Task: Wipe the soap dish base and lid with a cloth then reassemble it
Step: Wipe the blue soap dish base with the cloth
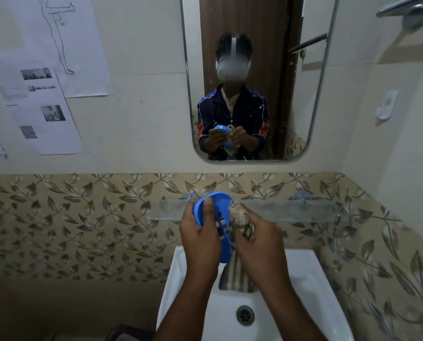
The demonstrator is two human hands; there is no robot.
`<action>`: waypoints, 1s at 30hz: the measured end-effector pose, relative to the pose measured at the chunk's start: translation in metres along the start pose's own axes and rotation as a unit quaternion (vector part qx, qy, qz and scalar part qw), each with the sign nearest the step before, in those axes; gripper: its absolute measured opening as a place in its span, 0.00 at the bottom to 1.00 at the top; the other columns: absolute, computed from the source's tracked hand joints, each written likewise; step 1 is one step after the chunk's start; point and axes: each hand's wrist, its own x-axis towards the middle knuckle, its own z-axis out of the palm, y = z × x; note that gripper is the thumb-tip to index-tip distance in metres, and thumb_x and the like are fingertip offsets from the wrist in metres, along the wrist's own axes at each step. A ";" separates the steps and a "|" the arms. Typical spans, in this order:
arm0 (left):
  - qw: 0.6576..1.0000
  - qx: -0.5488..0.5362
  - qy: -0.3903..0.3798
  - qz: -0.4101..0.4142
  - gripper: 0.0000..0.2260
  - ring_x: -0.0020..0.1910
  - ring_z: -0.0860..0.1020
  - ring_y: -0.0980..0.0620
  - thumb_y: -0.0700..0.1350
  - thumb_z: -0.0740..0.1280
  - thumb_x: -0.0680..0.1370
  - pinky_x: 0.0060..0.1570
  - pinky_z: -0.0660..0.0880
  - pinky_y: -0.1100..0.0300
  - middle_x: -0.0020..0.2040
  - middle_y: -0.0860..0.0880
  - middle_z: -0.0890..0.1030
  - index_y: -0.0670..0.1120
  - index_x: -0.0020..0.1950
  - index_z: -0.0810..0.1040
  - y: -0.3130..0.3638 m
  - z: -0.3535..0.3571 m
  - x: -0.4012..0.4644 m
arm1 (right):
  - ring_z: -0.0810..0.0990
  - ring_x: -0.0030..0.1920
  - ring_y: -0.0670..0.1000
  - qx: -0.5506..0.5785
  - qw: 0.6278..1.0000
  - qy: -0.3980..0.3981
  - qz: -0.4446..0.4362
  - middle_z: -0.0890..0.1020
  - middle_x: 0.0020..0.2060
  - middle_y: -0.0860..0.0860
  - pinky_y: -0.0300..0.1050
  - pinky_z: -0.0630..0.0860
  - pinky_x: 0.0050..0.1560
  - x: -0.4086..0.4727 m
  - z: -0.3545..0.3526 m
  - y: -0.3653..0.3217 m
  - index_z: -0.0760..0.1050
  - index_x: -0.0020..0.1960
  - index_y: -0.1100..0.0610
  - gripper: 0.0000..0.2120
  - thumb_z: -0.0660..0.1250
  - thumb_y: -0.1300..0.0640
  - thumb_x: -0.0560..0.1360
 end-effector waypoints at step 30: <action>0.976 -0.120 0.179 -0.024 0.04 0.36 0.81 0.62 0.51 0.64 0.82 0.32 0.77 0.67 0.42 0.54 0.80 0.55 0.48 0.75 0.009 -0.001 -0.002 | 0.80 0.36 0.42 -0.010 0.999 -0.006 0.030 0.82 0.34 0.45 0.36 0.72 0.34 -0.006 -0.003 -0.018 0.80 0.44 0.50 0.06 0.67 0.50 0.77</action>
